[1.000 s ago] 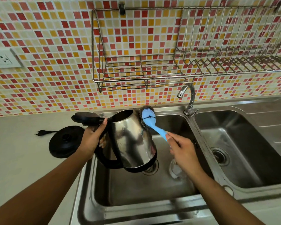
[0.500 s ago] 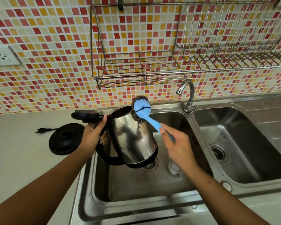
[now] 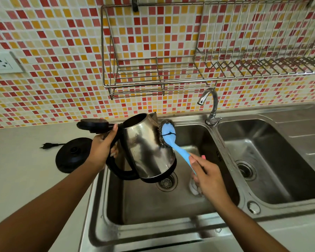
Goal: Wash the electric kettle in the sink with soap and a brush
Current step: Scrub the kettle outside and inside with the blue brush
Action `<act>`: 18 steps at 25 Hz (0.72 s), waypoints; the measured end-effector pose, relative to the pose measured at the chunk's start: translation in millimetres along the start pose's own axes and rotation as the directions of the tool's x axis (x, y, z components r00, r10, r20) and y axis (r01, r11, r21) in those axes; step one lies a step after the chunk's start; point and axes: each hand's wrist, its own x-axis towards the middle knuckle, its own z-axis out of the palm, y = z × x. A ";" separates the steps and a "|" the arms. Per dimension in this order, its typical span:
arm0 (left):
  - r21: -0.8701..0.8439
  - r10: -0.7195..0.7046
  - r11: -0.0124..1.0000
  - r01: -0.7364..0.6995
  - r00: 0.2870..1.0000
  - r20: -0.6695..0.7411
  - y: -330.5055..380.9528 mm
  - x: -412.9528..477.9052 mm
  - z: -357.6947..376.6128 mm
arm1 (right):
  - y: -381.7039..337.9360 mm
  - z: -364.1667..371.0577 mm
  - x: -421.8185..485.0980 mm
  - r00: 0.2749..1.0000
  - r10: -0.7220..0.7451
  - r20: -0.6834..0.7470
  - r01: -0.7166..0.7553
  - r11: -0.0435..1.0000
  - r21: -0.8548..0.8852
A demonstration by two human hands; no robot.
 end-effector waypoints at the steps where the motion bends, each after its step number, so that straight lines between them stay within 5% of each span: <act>1: -0.009 -0.004 1.000 0.004 1.000 -0.015 -1.8 1.0 -0.7 | -0.1 -0.1 -10.1 1.000 0.023 0.021 -0.023 0.999 0.037; 9: 0.062 0.003 0.998 -0.005 1.000 0.028 -22.3 -1.2 12.3 | 33.8 -8.4 -4.0 0.889 0.456 -0.043 -0.448 0.886 0.118; 18: 0.415 -0.045 0.907 0.066 0.997 -0.060 -89.4 -16.5 44.9 | 51.3 -14.8 5.4 0.755 0.652 0.065 -0.641 0.714 0.282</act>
